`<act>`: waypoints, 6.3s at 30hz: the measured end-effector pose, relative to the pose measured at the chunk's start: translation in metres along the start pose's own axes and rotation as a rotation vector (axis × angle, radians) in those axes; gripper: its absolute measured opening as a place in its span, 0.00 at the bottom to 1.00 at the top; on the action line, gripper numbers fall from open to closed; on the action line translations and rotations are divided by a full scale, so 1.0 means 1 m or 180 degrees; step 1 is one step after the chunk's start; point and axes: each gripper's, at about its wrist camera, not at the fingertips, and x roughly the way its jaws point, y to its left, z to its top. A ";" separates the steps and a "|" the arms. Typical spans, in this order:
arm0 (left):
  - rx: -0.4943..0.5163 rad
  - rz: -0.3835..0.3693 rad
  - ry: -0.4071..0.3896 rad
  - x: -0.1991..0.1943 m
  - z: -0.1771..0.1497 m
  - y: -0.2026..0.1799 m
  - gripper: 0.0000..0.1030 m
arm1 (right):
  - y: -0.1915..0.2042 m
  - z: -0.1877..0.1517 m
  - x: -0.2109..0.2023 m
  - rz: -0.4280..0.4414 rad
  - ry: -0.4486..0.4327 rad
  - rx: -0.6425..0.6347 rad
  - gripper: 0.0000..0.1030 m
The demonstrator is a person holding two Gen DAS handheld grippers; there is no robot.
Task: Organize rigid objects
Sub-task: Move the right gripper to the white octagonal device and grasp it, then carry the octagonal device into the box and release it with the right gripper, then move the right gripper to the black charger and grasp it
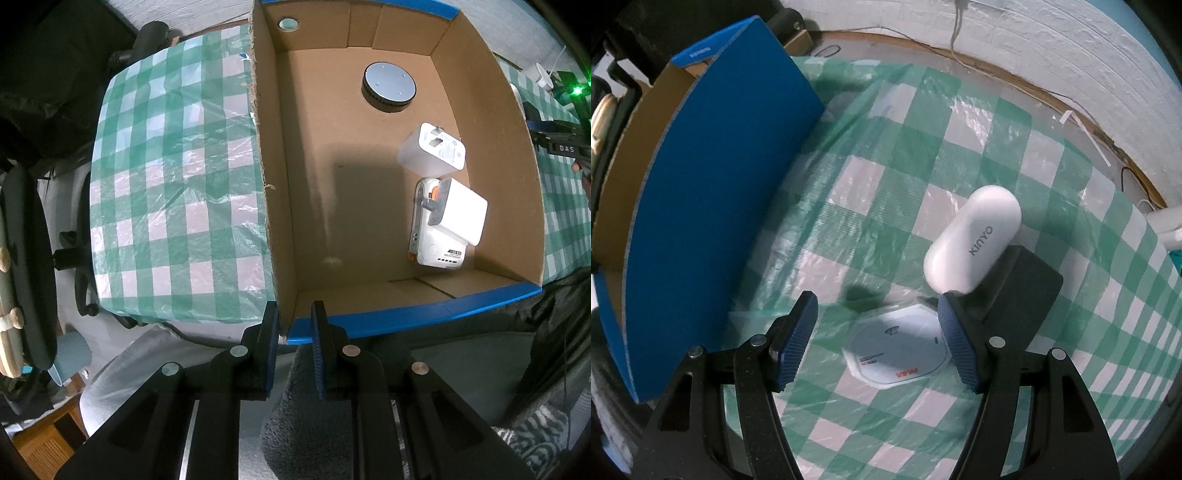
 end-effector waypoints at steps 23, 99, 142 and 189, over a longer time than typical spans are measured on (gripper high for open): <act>-0.0022 -0.0039 -0.0022 0.001 0.001 0.001 0.18 | 0.011 -0.057 0.006 0.0254 0.0234 0.0258 0.71; 0.0007 -0.0089 -0.0018 -0.001 0.007 -0.001 0.20 | 0.191 0.019 -0.077 0.0195 0.0094 -0.0565 0.70; -0.0005 -0.0104 -0.0056 0.001 0.004 -0.003 0.21 | 0.160 -0.004 -0.097 0.0024 -0.0233 -0.0655 0.69; 0.0013 -0.0047 -0.0006 0.000 0.002 -0.005 0.22 | -0.074 -0.008 0.001 -0.0384 0.0026 0.0773 0.37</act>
